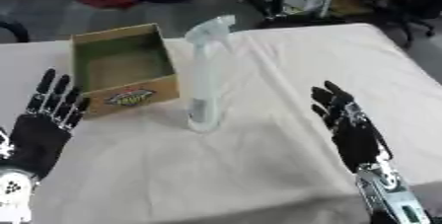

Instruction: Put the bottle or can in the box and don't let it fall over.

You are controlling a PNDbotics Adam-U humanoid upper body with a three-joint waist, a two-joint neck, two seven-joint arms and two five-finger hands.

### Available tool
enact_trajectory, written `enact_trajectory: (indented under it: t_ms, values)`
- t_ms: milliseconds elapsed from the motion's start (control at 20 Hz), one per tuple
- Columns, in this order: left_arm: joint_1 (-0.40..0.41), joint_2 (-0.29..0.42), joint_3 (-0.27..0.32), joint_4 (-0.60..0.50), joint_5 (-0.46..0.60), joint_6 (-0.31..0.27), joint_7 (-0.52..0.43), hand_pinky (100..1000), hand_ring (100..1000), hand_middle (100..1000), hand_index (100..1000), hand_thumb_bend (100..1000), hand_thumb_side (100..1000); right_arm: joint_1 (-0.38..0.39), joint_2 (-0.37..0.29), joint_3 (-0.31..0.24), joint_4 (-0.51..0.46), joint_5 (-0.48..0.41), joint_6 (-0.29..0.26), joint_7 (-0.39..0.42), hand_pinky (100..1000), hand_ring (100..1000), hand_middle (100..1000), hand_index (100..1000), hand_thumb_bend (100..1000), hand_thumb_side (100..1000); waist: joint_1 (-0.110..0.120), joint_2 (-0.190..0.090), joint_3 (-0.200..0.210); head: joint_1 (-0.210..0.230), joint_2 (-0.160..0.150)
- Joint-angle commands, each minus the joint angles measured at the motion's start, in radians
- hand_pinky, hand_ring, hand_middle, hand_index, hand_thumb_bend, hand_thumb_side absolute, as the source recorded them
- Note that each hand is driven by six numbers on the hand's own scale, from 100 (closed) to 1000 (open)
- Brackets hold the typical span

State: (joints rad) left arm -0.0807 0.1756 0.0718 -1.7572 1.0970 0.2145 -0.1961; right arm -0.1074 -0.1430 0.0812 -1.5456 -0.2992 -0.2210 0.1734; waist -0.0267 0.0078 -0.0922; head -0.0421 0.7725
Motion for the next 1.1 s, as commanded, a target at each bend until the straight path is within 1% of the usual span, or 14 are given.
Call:
enact_trajectory:
  t_ms: [50, 300, 350, 500, 550, 600, 650, 700, 750, 800, 850, 900, 950, 1100]
  values:
    - [-0.010, 0.009, 0.004, -0.023, -0.008, -0.004, -0.001, 696, 661, 693, 909, 621, 1000, -0.009, -0.015, 0.002, -0.010, 0.003, -0.001, 0.002, 1000, 992, 876, 974, 100, 849, 0.002, -0.011, 0.000, -0.002, -0.002]
    - [-0.010, 0.009, 0.004, -0.024, -0.010, -0.005, -0.002, 695, 650, 686, 909, 618, 1000, -0.012, -0.013, 0.016, -0.008, -0.005, 0.005, 0.009, 994, 985, 877, 1000, 100, 850, 0.002, -0.011, 0.001, -0.002, -0.002]
    - [-0.010, 0.009, 0.004, -0.024, -0.010, -0.005, -0.003, 695, 644, 680, 909, 616, 1000, -0.015, -0.013, 0.024, -0.007, -0.008, 0.007, 0.015, 950, 950, 873, 1000, 100, 855, 0.001, -0.011, 0.002, -0.003, -0.002]
    - [-0.009, 0.008, 0.004, -0.025, -0.011, -0.005, -0.004, 694, 638, 675, 909, 616, 1000, -0.035, -0.014, 0.055, 0.001, -0.031, 0.020, 0.038, 910, 907, 832, 1000, 100, 851, 0.000, -0.011, 0.005, -0.007, -0.002]
    - [-0.009, 0.008, 0.005, -0.024, -0.011, -0.005, -0.004, 694, 633, 670, 908, 616, 1000, -0.046, -0.013, 0.067, 0.007, -0.043, 0.028, 0.047, 879, 863, 777, 1000, 100, 839, 0.000, -0.011, 0.007, -0.009, -0.002]
    - [-0.008, 0.008, 0.006, -0.024, -0.012, -0.006, -0.004, 694, 633, 670, 908, 616, 1000, -0.059, -0.009, 0.084, 0.017, -0.056, 0.038, 0.056, 879, 863, 777, 1000, 100, 839, 0.000, -0.011, 0.009, -0.011, -0.002]
    - [-0.008, 0.007, 0.008, -0.024, -0.012, -0.007, -0.004, 694, 628, 666, 908, 615, 1000, -0.075, -0.003, 0.102, 0.029, -0.070, 0.050, 0.066, 847, 791, 682, 1000, 100, 825, 0.000, -0.012, 0.013, -0.014, -0.002]
    - [-0.008, 0.007, 0.010, -0.025, -0.012, -0.009, -0.003, 693, 626, 664, 908, 615, 1000, -0.093, 0.003, 0.121, 0.040, -0.084, 0.062, 0.075, 834, 765, 644, 1000, 100, 820, 0.000, -0.012, 0.016, -0.016, -0.002]
    - [-0.007, 0.007, 0.012, -0.025, -0.013, -0.011, -0.002, 693, 623, 661, 908, 615, 1000, -0.109, 0.008, 0.137, 0.049, -0.099, 0.075, 0.082, 801, 709, 579, 1000, 100, 809, 0.000, -0.013, 0.018, -0.018, -0.002]
    - [-0.007, 0.007, 0.014, -0.025, -0.013, -0.013, -0.002, 693, 623, 661, 908, 615, 1000, -0.124, 0.011, 0.150, 0.057, -0.113, 0.088, 0.088, 801, 709, 579, 1000, 100, 809, 0.000, -0.013, 0.020, -0.019, -0.002]
    - [-0.006, 0.006, 0.017, -0.025, -0.014, -0.016, 0.000, 692, 620, 657, 908, 616, 1000, -0.140, 0.017, 0.164, 0.069, -0.128, 0.100, 0.093, 735, 619, 505, 1000, 100, 790, -0.001, -0.012, 0.023, -0.023, -0.002]
    - [-0.006, 0.006, 0.021, -0.025, -0.014, -0.018, 0.001, 692, 619, 656, 907, 616, 1000, -0.156, 0.025, 0.175, 0.084, -0.142, 0.113, 0.096, 732, 575, 483, 1000, 100, 783, -0.002, -0.012, 0.026, -0.026, -0.002]
    - [-0.005, 0.005, 0.024, -0.025, -0.015, -0.021, 0.003, 692, 617, 654, 907, 617, 1000, -0.170, 0.033, 0.182, 0.097, -0.157, 0.127, 0.099, 648, 505, 436, 1000, 100, 766, -0.002, -0.012, 0.028, -0.028, -0.002]
    - [-0.005, 0.005, 0.031, -0.025, -0.016, -0.027, 0.008, 692, 614, 651, 907, 618, 1000, -0.213, 0.061, 0.189, 0.134, -0.201, 0.169, 0.109, 588, 448, 373, 1000, 100, 741, -0.004, -0.011, 0.036, -0.034, -0.002]
